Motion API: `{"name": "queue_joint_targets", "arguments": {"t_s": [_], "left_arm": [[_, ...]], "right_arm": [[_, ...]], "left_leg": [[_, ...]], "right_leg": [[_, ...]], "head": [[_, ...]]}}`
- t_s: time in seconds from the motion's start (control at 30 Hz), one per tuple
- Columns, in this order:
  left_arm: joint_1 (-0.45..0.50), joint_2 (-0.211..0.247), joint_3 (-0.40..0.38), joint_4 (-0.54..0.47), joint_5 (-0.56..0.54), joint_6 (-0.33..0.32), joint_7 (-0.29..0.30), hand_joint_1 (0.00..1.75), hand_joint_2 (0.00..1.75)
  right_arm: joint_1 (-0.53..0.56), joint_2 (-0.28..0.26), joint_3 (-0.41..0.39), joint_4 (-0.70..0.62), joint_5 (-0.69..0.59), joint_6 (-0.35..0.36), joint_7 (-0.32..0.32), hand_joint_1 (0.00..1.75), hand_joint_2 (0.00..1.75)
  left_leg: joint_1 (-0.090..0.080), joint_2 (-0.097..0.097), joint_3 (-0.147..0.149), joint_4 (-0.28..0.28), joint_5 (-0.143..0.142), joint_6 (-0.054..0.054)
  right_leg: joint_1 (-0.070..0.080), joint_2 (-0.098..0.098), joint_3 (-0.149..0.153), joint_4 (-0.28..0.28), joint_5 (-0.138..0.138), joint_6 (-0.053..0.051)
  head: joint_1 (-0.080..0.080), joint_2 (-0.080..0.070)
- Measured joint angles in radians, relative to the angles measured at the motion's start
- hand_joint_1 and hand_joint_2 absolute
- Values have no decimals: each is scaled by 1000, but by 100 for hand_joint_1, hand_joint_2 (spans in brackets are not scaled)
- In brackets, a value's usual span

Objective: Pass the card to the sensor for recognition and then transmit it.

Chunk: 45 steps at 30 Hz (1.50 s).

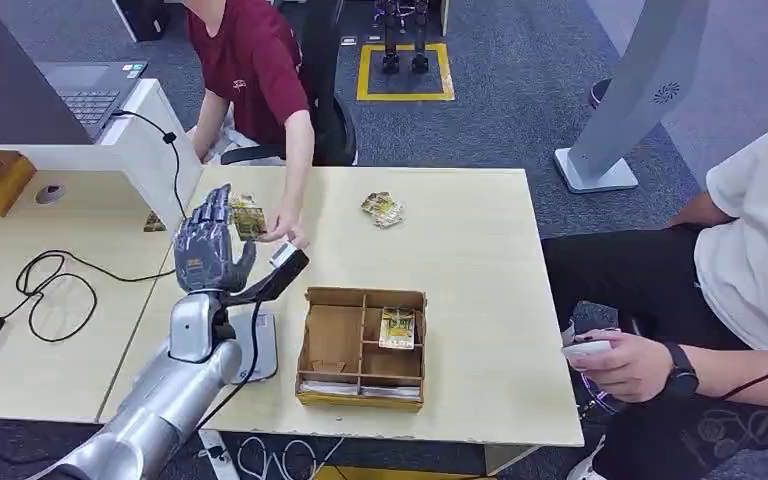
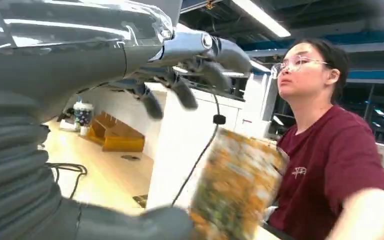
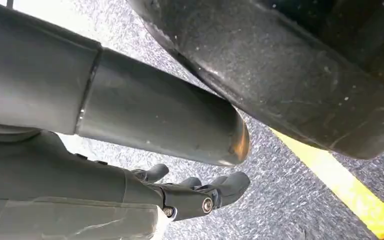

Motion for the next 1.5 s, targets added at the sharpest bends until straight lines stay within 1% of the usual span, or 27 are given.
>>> {"name": "queue_joint_targets", "arguments": {"t_s": [0.07, 0.13, 0.27, 0.43, 0.53, 0.67, 0.7, 0.8, 0.87, 0.93, 1.07, 1.2, 1.4, 1.5], "left_arm": [[5, 6, 19, -6, 2, 0, -7, 0, 175], [16, 23, 46, -16, -15, 0, 6, 0, 175], [36, 63, 100, -29, 1, 0, -34, 0, 175], [49, 78, 141, -31, -19, 0, -46, 0, 175], [53, 81, 159, -36, -30, 0, -43, 0, 175], [60, 110, 194, -45, -34, 0, -39, 0, 175], [64, 121, 207, -45, -36, 0, -39, 0, 175], [90, 190, 272, -50, -49, 0, -44, 0, 175], [114, 224, 316, -56, -32, 0, -70, 0, 175], [159, 255, 377, -76, -14, 0, -107, 0, 175], [245, 296, 479, -110, -13, 0, -125, 0, 175], [293, 336, 551, -120, -8, 0, -116, 0, 175], [363, 394, 629, -128, 18, 0, -123, 0, 175], [398, 413, 666, -135, 35, 0, -126, 0, 175]], "right_arm": [[1, -1, -2, 0, 7, -2, -5, 0, 0], [2, -1, -4, 0, 9, -11, -5, 0, 0], [6, -1, -12, 1, 11, -16, -5, 0, 0], [7, 1, -20, 1, 27, -27, 8, 0, 0], [7, 10, -24, 1, 29, -49, 31, 0, 0], [7, 16, -32, 1, 34, -56, 33, 0, 0], [8, 16, -35, 1, 37, -57, 30, 0, 0], [14, 16, -54, 1, 47, -63, 23, 0, 0], [17, 17, -60, 1, 51, -65, 23, 0, 0], [21, 17, -71, 1, 53, -64, 23, 0, 0], [27, 17, -87, 1, 62, -63, 20, 0, 0], [28, 17, -102, 1, 64, -63, 13, 0, 0], [31, 18, -121, 1, 65, -66, 6, 0, 0], [35, 19, -128, 1, 65, -66, 5, 0, 0]], "left_leg": [[0, 0, 0, 0, 0, 0], [0, 1, 0, 0, 0, 0], [0, 1, 0, 0, 0, 0], [0, 0, -1, 0, 0, 0], [0, 1, -1, 0, 0, 0], [0, 1, -1, 0, 0, 0], [0, 2, -1, 0, 0, 0], [1, 5, 0, -1, 0, 0], [1, 5, 0, -1, 0, 0], [1, 5, 0, -2, 0, -1], [2, 5, -1, -2, -1, -1], [2, 5, -2, -2, -1, -1], [2, 5, -2, -2, -1, -1], [2, 5, -2, -2, -1, -1]], "right_leg": [[0, 0, 0, 0, 0, 0], [0, 1, 0, 0, 0, 0], [0, 2, -1, 0, 0, 0], [0, 0, -1, 0, 0, 0], [0, 0, -1, 0, 0, 0], [0, 1, -1, 0, 0, 0], [0, 2, -1, 0, 0, 0], [1, 5, -2, 1, 0, 0], [1, 5, -2, 1, -1, -1], [2, 5, -3, 1, -1, -2], [2, 5, -4, 1, -2, -2], [2, 5, -4, 1, -2, -2], [2, 4, -4, 1, -2, -2], [2, 4, -4, 1, -2, -2]], "head": [[0, 0], [0, 0], [0, 0], [0, 0], [0, 0], [1, 0], [0, 0], [0, 0], [0, 0], [0, 0], [0, 0], [0, 0], [0, 0], [0, 0]]}}
